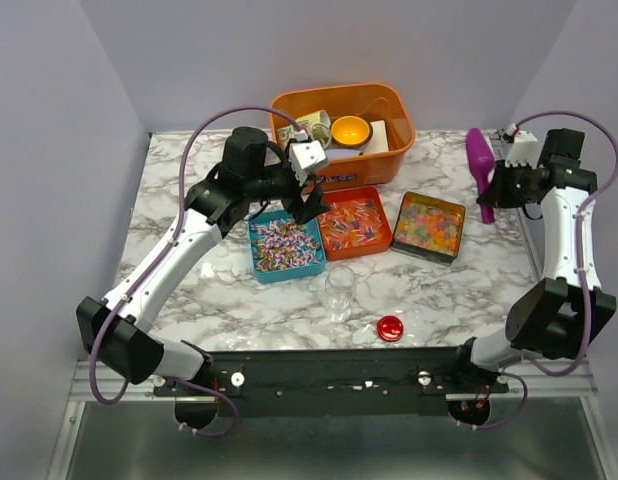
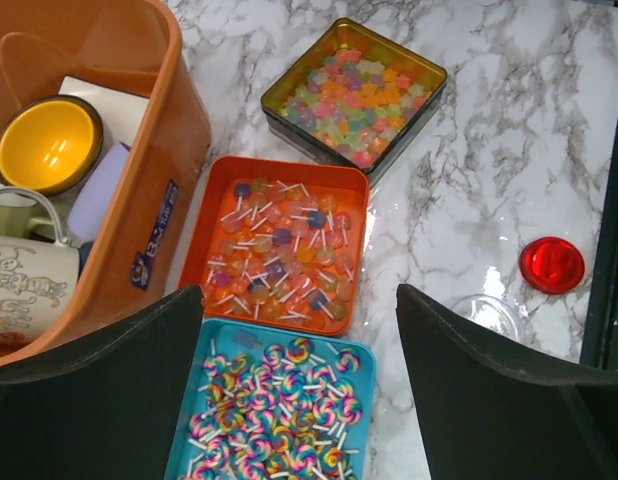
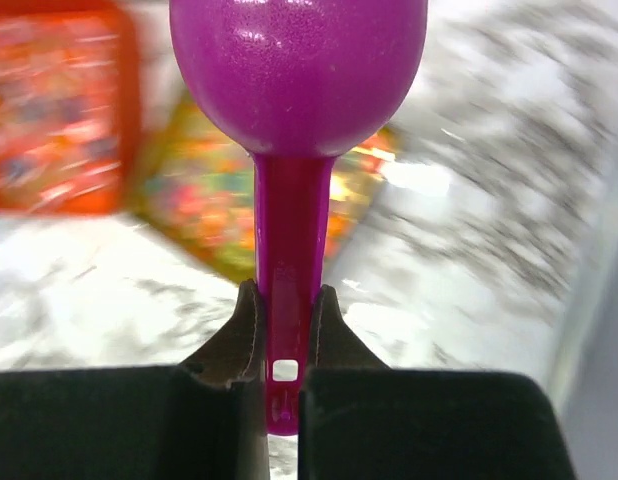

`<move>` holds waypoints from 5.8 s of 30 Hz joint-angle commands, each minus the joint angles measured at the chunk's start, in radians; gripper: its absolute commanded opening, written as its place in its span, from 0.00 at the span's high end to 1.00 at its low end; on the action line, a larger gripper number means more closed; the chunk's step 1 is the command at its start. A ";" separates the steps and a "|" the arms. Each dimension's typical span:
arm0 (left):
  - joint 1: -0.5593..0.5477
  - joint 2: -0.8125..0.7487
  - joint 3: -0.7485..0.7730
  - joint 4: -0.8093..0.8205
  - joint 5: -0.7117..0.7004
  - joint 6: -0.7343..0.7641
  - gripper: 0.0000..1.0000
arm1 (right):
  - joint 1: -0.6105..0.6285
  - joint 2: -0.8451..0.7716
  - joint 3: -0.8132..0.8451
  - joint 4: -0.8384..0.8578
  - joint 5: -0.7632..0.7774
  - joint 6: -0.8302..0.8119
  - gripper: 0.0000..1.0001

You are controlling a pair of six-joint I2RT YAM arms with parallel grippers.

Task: Pack the candies
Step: Pick up the spatula from the center of the board.

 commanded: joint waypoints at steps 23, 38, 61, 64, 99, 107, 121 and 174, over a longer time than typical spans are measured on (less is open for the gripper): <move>0.278 -0.165 -0.323 0.348 0.310 0.320 0.19 | 0.483 -0.026 0.011 -0.632 -0.851 -0.785 0.99; 0.253 -0.107 -0.375 0.428 0.406 0.730 0.27 | 0.569 0.073 -0.042 -0.633 -0.785 -0.891 0.99; 0.215 -0.118 -0.326 0.052 0.444 1.310 0.32 | 0.577 0.115 -0.029 -0.633 -0.641 -0.871 0.99; 0.198 -0.116 -0.338 0.050 0.424 1.346 0.32 | 0.577 0.125 -0.015 -0.633 -0.635 -0.862 0.99; 0.041 -0.045 -0.285 0.080 0.419 1.359 0.74 | 0.635 0.252 0.121 -0.632 -0.569 -0.828 0.99; 0.034 -0.081 -0.285 -0.103 0.390 1.422 1.00 | 0.629 0.206 0.190 -0.632 -0.570 -0.779 0.64; 0.063 -0.115 -0.159 -0.077 0.162 0.742 1.00 | 0.554 0.075 0.459 -0.278 -0.431 -0.144 0.32; 0.288 0.258 0.145 0.037 0.604 -0.637 1.00 | 0.643 -0.248 -0.072 0.201 -0.513 -0.907 0.23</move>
